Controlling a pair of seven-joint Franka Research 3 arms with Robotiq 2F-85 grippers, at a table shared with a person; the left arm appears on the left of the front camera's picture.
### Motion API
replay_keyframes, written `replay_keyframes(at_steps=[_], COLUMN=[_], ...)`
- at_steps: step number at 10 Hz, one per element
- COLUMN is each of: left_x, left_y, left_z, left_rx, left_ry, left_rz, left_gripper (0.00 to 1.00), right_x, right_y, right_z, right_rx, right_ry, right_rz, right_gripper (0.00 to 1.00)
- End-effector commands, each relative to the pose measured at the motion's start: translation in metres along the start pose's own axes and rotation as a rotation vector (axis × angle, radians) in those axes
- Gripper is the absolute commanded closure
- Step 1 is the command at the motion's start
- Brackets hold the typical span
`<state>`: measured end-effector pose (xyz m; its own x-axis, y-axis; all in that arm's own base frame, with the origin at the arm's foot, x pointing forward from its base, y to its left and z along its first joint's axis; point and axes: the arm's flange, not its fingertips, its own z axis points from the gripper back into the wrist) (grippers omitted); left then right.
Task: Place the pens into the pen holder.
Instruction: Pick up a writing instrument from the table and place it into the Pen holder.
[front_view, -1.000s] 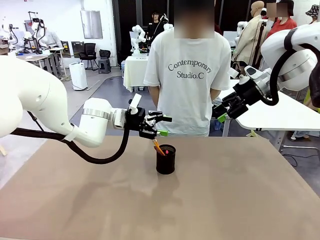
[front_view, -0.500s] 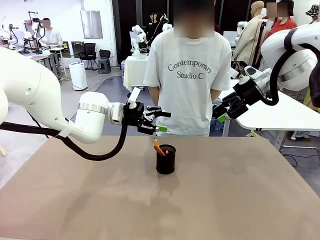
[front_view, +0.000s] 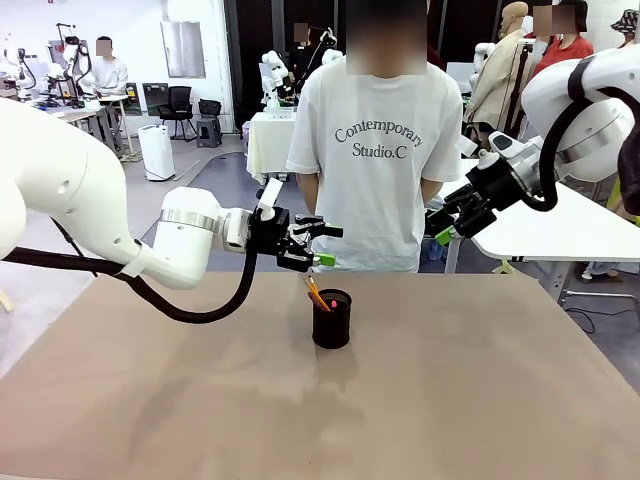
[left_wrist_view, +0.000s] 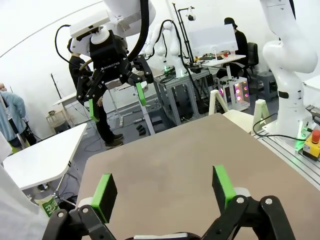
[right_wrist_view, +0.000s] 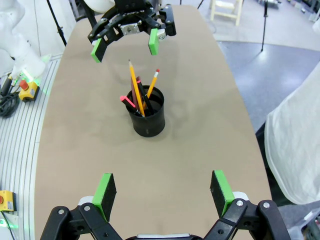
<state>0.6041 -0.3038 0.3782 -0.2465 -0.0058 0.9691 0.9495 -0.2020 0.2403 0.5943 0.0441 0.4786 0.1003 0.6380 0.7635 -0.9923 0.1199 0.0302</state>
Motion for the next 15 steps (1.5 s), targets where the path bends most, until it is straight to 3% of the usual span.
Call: replay_keyframes(at_steps=[1, 4, 8, 9, 11, 15], left_x=[0.0, 0.034, 0.102, 0.122, 0.16, 0.191], left_y=[0.0, -0.014, -0.039, -0.048, -0.054, -0.066], left_z=[0.0, 0.026, 0.061, 0.066, 0.088, 0.121], left_rx=[0.0, 0.058, 0.1, 0.132, 0.209, 0.296], left_ry=[0.0, 0.126, 0.39, 0.412, 0.55, 0.653], left_rz=[0.0, 0.206, 0.264, 0.276, 0.312, 0.311], left_gripper=[0.0, 0.0, 0.0, 0.0, 0.0, 0.0], right_x=[0.002, 0.002, 0.002, 0.002, 0.002, 0.002], right_y=[0.002, 0.002, 0.002, 0.002, 0.002, 0.002], right_z=[-0.001, -0.001, -0.001, -0.001, -0.001, -0.001], right_rx=[-0.01, -0.01, -0.01, -0.01, -0.01, -0.01], right_ry=[0.011, 0.011, 0.011, 0.011, 0.011, 0.011], right_rz=[0.005, 0.005, 0.005, 0.005, 0.005, 0.005], right_gripper=[0.0, 0.0, 0.0, 0.0, 0.0, 0.0])
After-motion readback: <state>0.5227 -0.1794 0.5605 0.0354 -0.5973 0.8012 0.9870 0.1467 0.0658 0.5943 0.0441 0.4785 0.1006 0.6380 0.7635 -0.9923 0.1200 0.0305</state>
